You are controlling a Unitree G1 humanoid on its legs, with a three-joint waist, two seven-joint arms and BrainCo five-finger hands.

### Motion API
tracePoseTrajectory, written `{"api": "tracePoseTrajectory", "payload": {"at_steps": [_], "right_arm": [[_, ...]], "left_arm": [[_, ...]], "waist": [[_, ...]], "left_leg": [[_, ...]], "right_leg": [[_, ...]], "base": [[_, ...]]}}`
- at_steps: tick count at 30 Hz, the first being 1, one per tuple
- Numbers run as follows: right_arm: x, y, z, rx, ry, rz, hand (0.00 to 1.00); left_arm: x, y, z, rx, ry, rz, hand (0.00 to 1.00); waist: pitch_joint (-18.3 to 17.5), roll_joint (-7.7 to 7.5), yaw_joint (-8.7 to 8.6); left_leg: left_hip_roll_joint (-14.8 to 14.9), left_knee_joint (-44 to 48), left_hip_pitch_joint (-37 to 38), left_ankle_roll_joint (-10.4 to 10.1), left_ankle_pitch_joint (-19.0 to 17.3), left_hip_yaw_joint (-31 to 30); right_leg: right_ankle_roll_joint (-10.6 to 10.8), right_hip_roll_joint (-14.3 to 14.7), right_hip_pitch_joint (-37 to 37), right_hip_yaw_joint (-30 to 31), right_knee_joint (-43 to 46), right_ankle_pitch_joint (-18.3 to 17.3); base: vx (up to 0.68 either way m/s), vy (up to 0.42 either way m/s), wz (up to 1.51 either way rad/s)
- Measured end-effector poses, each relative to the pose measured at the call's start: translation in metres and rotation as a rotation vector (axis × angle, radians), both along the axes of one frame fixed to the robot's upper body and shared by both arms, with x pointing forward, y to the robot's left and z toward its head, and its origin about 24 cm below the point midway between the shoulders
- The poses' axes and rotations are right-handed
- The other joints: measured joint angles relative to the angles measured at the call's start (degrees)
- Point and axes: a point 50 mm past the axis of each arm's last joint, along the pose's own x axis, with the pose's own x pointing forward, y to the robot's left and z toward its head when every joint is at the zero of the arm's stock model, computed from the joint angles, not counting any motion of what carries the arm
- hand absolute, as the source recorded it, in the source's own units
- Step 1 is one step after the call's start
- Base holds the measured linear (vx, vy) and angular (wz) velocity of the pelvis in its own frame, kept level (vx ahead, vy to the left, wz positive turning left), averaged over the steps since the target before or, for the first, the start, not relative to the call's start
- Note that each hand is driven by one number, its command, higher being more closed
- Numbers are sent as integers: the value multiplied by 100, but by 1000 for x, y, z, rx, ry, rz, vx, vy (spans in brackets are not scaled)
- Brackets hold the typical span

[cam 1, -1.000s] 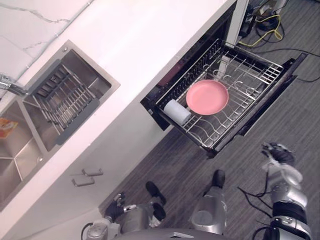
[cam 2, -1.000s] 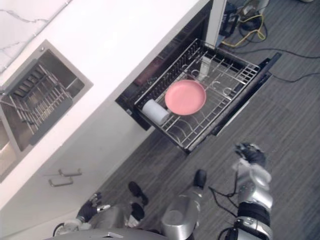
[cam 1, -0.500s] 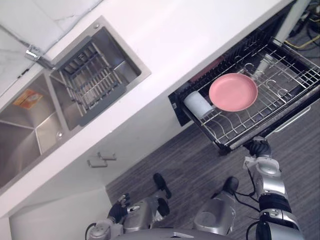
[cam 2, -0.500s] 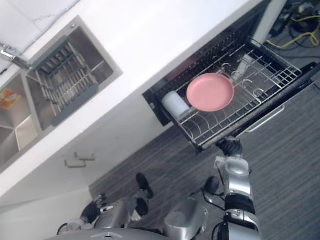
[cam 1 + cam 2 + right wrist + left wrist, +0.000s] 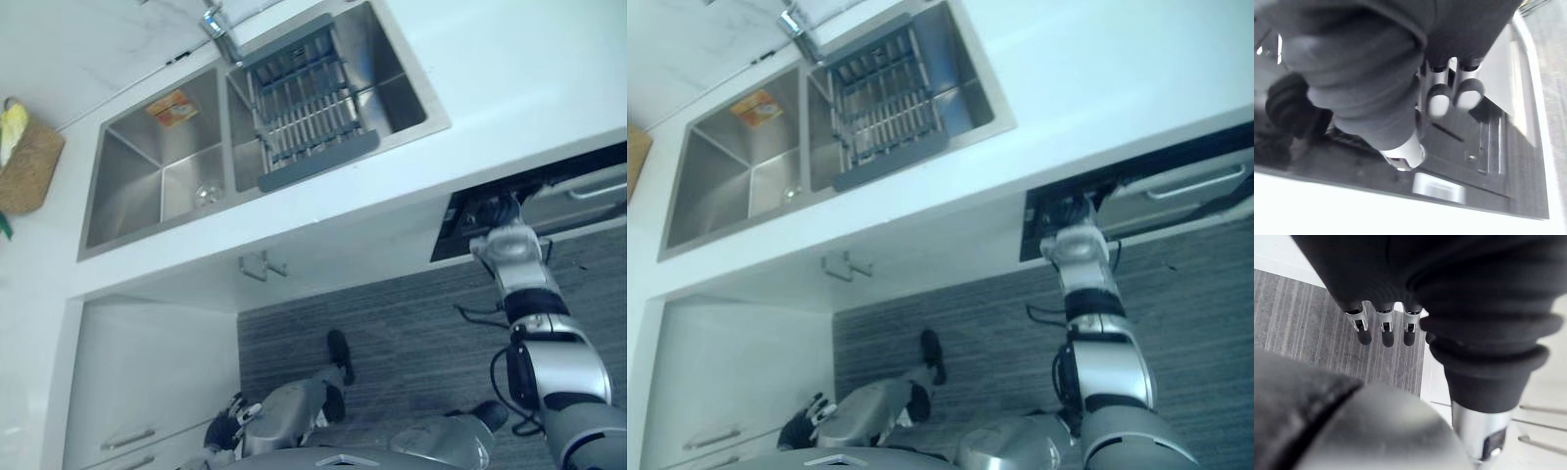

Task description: Walk over to the sink, pick up the cup, carry it to the dishwasher, place the cup inside the dishwasher, then close the dishwasher door

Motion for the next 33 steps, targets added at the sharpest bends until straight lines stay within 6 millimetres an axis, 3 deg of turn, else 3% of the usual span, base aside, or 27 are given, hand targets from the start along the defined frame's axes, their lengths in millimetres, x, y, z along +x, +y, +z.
{"api": "tracePoseTrajectory", "payload": {"at_steps": [2, 9, 12, 14, 15, 17, 19, 20, 22, 23, 25, 29, 33], "right_arm": [[-2, -8, 6, -75, 28, 4, 0], [-1, -10, 13, -39, 13, 18, 0], [-22, -11, 9, 96, -210, -6, 0], [-51, 5, -8, 167, -417, -2, 0], [-57, 9, -15, 188, -442, -1, 0], [-80, 16, -50, 271, -433, -39, 0], [-119, 22, -108, 403, -313, -139, 0], [-131, 24, -125, 437, -266, -170, 0], [-173, 32, -181, 553, -75, -286, 0], [-206, 39, -215, 613, 80, -356, 0], [-238, 47, -244, 653, 232, -437, 0], [-281, 64, -272, 761, 408, -557, 0], [-296, 69, -281, 892, 489, -598, 0]], "left_arm": [[-4, 1, 0, -6, 7, 8, 0], [-5, 0, 1, -35, -11, -6, 0], [-4, -6, 2, -150, -42, 24, 0], [-6, -8, 2, -197, -49, 38, 0], [-6, -7, 2, -197, -50, 40, 0], [-10, 3, 1, -182, -37, 95, 0], [-16, 17, 0, -162, -32, 179, 0], [-16, 20, 0, -151, -30, 198, 0], [-17, 35, 1, -100, -24, 242, 0], [-19, 45, 1, -80, -20, 289, 0], [-11, 49, 3, -72, -40, 314, 0], [2, 52, 4, -75, -66, 342, 0], [8, 55, 5, -58, -74, 324, 0]], "waist": [[-3, 20, 1], [-4, 31, -45], [30, -31, -40], [22, -190, -108], [-4, -252, -166], [-80, -501, -277], [-289, -869, -286], [-342, -994, -309], [-442, -1238, -332], [-515, -1376, -324], [-537, -1465, -308], [-568, -1651, -300], [-629, -1840, -266]], "left_leg": [[-5, -1, -35, -4, 22, -82], [49, -2, -4, 19, 3, -2], [122, -1, 34, 21, 2, 162], [216, -3, 94, 72, -35, 283], [240, -3, 97, 73, -39, 288], [337, -4, 181, 53, -55, 346], [482, -5, 298, -19, -106, 469], [518, -5, 303, -35, -116, 466], [637, -7, 477, -105, -165, 455], [694, -7, 540, -162, -201, 450], [737, -8, 608, -192, -222, 427], [770, -10, 841, -282, -296, 416], [777, -10, 950, -276, -356, 399]], "right_leg": [[19, -2, 42, -105, 54, -19], [29, 7, 40, -105, 66, -45], [-56, 150, 47, -67, -147, 25], [-120, 327, 66, 39, -331, 72], [-126, 369, 78, 43, -375, 76], [-149, 508, 153, 92, -475, 80], [-230, 706, 168, 249, -603, 28], [-230, 780, 200, 237, -684, 29], [-250, 977, 411, 218, -886, 19], [-266, 1077, 496, 184, -988, 9], [-317, 1156, 632, 169, -1046, -18], [-414, 1239, 871, 158, -1168, -64], [-765, 1282, 965, 207, -1162, -196]], "base": [[-14, -73, 18], [-25, -80, 0], [3, -79, -12], [37, -100, -26], [55, -123, -19], [75, -140, -23], [107, -182, -39], [93, -158, -20], [88, -159, -9], [59, -122, -4], [26, -81, 4], [-12, -52, -1], [-8, -31, 3]]}}
